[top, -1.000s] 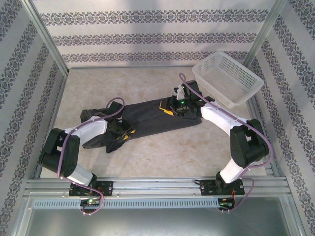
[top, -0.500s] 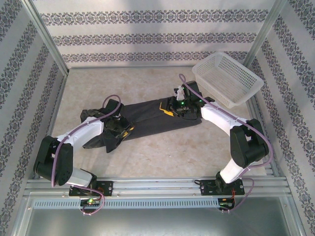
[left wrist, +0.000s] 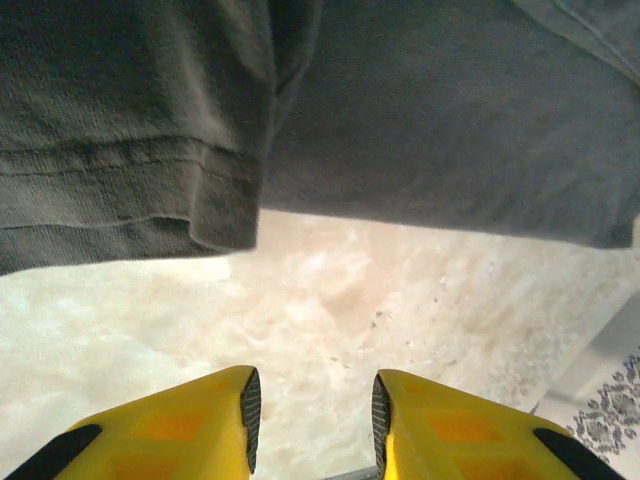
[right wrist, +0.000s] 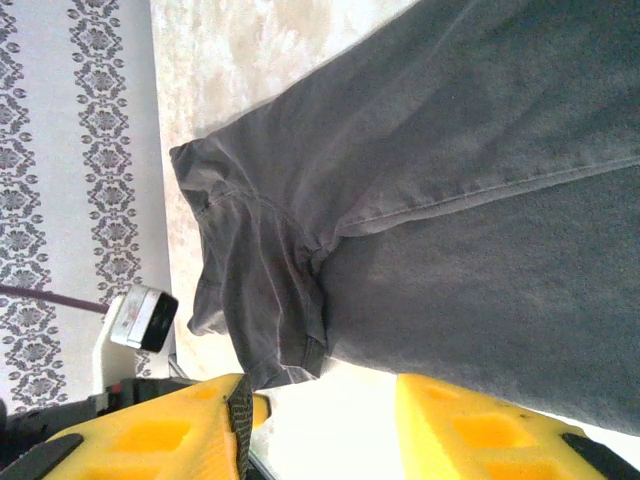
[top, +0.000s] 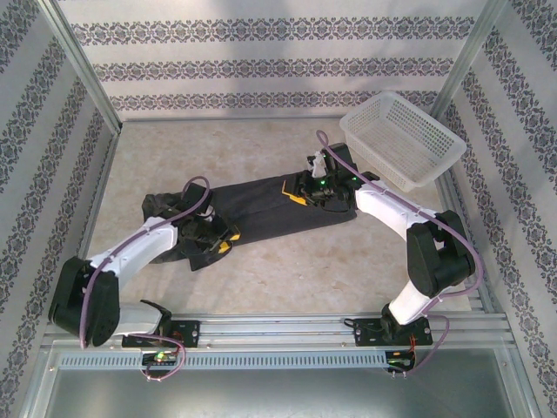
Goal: Fold and stack the t-shirts
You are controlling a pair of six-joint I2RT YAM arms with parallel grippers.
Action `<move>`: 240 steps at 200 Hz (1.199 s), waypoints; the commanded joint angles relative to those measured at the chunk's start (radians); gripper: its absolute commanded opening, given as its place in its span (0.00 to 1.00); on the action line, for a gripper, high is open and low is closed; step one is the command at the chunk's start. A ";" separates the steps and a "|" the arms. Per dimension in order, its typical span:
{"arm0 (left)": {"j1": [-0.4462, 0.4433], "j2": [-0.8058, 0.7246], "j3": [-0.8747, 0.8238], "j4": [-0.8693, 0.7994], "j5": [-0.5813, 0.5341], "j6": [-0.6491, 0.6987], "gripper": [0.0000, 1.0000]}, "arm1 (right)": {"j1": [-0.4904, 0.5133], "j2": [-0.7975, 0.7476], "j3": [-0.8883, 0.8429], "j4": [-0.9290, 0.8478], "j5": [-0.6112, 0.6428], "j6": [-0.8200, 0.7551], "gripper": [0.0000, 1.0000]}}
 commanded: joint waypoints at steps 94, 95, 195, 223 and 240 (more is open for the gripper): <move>0.597 -0.081 -0.114 0.054 -0.064 0.238 0.26 | 0.146 0.053 0.049 0.067 -0.123 -0.059 0.43; 0.601 -0.076 -0.115 0.057 -0.063 0.240 0.26 | 0.147 0.053 0.049 0.067 -0.124 -0.058 0.43; 0.643 0.101 -0.086 0.062 -0.164 0.426 0.32 | 0.155 0.040 0.016 0.108 -0.133 -0.022 0.45; 0.644 0.074 -0.099 0.058 -0.184 0.439 0.36 | 0.156 0.051 0.021 0.126 -0.140 -0.007 0.45; 0.643 0.098 -0.101 0.095 -0.148 0.441 0.36 | 0.155 0.058 0.028 0.129 -0.141 -0.004 0.45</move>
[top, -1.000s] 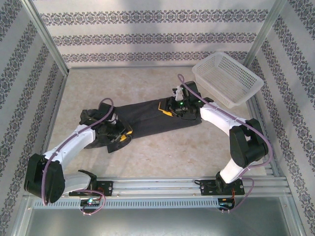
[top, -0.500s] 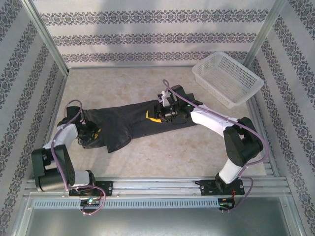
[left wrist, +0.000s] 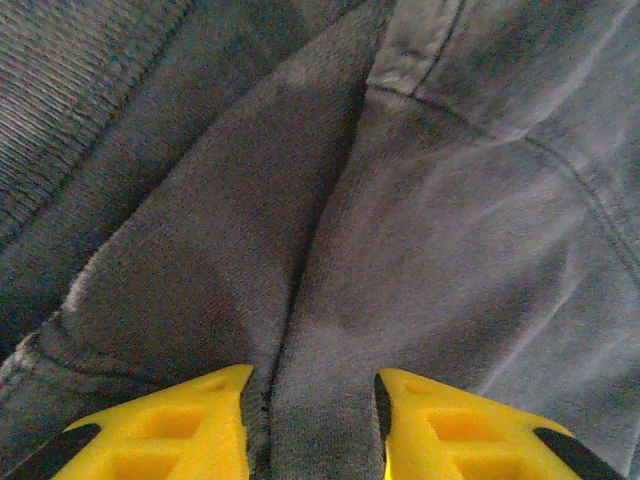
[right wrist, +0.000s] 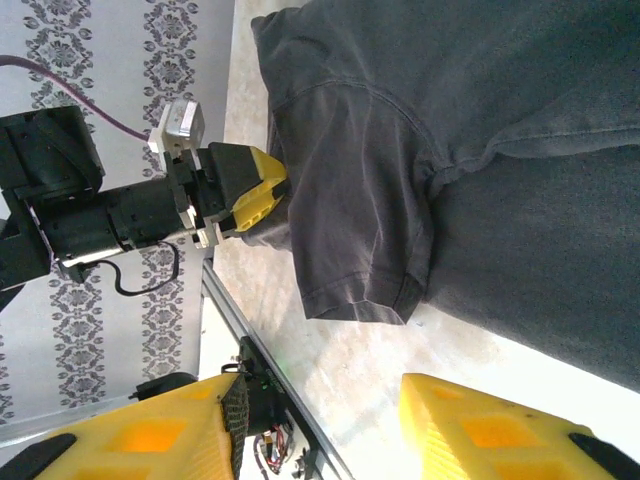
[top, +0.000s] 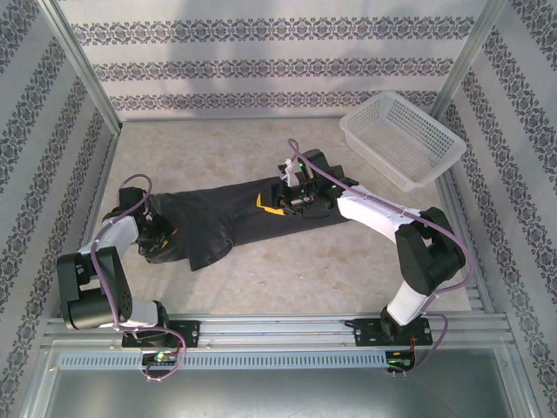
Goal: Fold and stack the t-shirts
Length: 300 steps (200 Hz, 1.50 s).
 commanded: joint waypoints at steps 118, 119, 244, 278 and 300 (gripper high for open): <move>-0.006 0.019 0.007 -0.060 -0.044 0.081 0.41 | -0.005 0.033 0.023 0.037 -0.024 0.017 0.45; -0.006 0.019 0.006 -0.059 -0.045 0.082 0.42 | -0.005 0.035 0.023 0.038 -0.025 0.017 0.45; -0.024 0.034 0.011 0.035 0.078 0.050 0.25 | -0.008 0.033 0.017 0.033 -0.022 0.016 0.45; -0.023 0.019 0.009 -0.003 0.066 0.071 0.13 | -0.010 0.039 0.020 0.037 -0.021 0.019 0.45; -0.023 0.002 0.007 -0.016 0.055 0.070 0.05 | -0.009 0.039 0.023 0.034 -0.022 0.018 0.45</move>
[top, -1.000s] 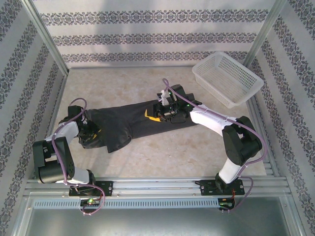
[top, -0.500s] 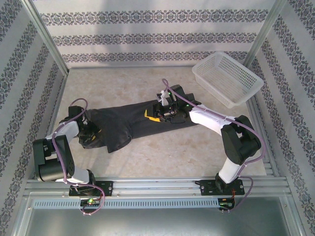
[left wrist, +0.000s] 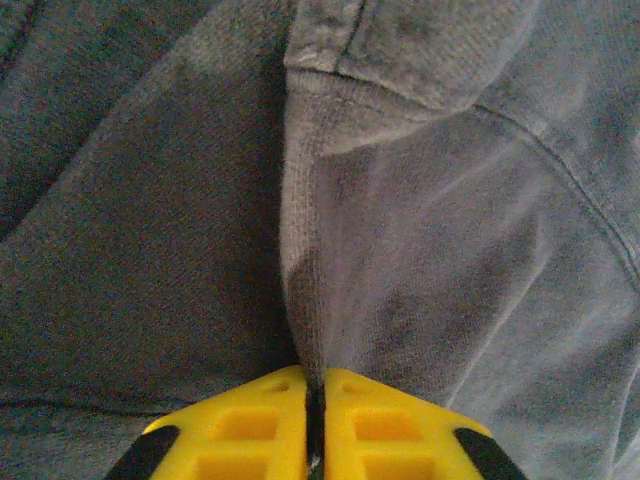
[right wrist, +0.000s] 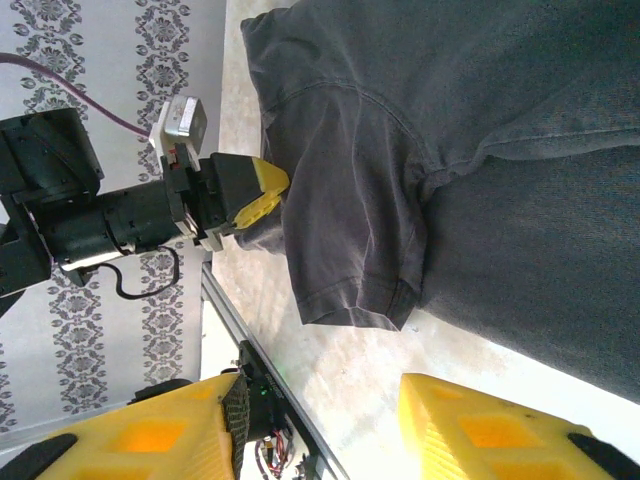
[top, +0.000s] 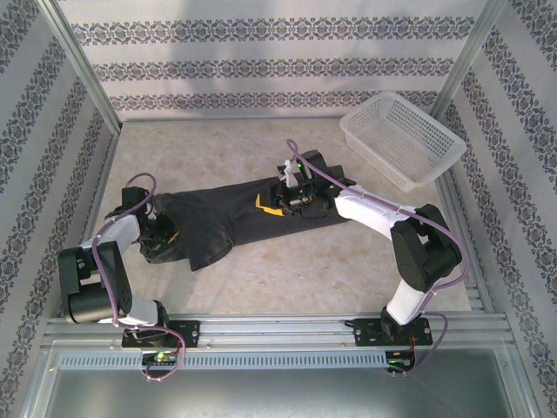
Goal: Fold and stack the t-shirts
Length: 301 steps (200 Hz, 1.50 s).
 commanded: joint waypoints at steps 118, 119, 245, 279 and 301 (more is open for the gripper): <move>0.013 -0.013 0.231 -0.236 -0.036 -0.103 0.00 | -0.040 -0.007 0.003 0.003 -0.006 -0.002 0.44; 0.014 -0.011 0.235 -0.237 -0.036 -0.103 0.00 | -0.041 -0.007 0.003 0.003 -0.006 -0.003 0.44; 0.048 0.334 0.525 -0.242 -0.153 0.015 0.11 | -0.077 -0.059 -0.048 -0.017 0.071 -0.020 0.40; 0.015 0.300 0.549 -0.316 -0.414 0.014 0.33 | -0.164 -0.087 -0.061 -0.079 0.155 -0.054 0.32; -0.025 0.154 0.453 -0.309 -0.499 -0.061 0.41 | -0.238 -0.056 -0.014 -0.175 0.227 -0.102 0.24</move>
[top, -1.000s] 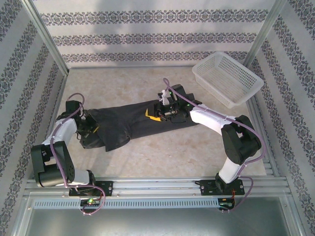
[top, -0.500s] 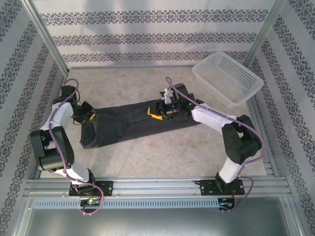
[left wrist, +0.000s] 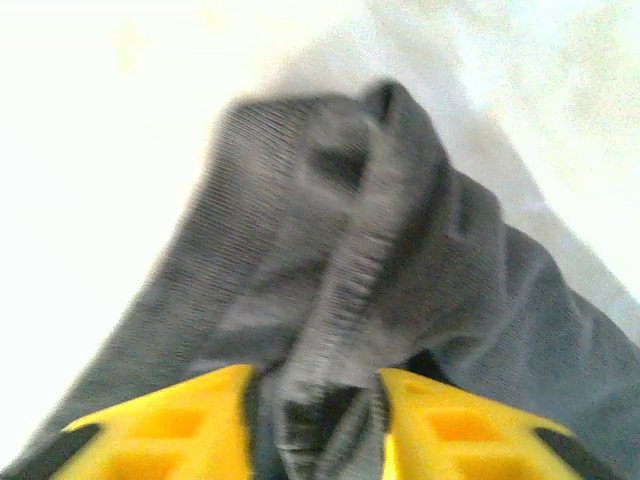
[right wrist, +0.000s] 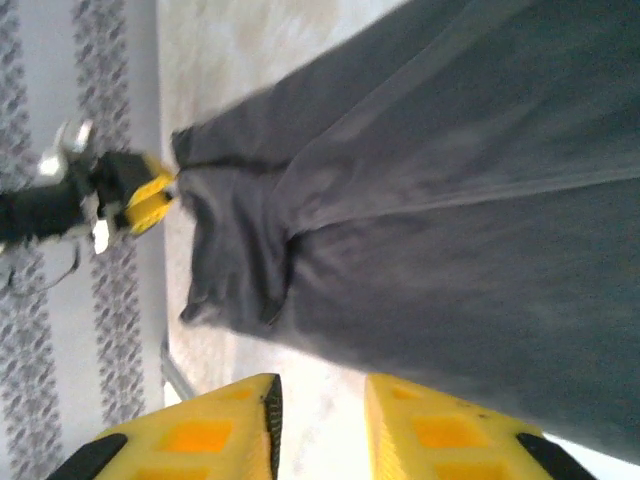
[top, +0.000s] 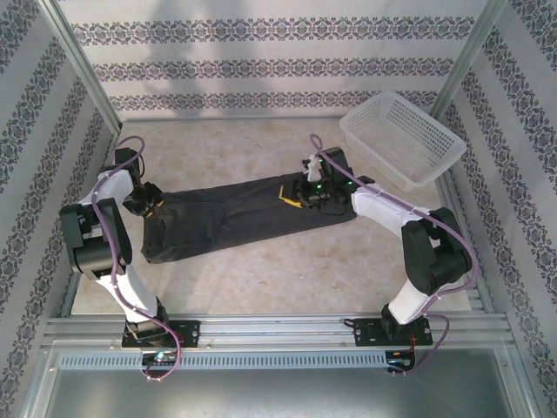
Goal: Fold and stack the t-shirts
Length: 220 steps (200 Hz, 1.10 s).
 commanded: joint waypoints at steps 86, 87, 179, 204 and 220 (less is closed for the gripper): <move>-0.395 -0.456 -0.545 0.220 0.090 -0.708 0.35 | -0.185 0.367 0.478 -0.519 0.415 -0.237 0.18; -0.397 -0.456 -0.548 0.222 0.090 -0.713 0.35 | -0.185 0.373 0.485 -0.524 0.417 -0.237 0.18; -0.242 -0.237 -0.539 0.301 0.090 -0.654 0.33 | -0.093 0.488 0.562 -0.889 0.713 -0.278 0.17; -0.205 -0.039 -0.320 0.340 0.125 -0.515 0.33 | -0.053 0.417 0.418 -0.892 0.746 -0.245 0.17; -0.212 0.147 -0.087 0.304 0.197 -0.419 0.33 | -0.010 0.346 0.296 -0.877 0.760 -0.204 0.17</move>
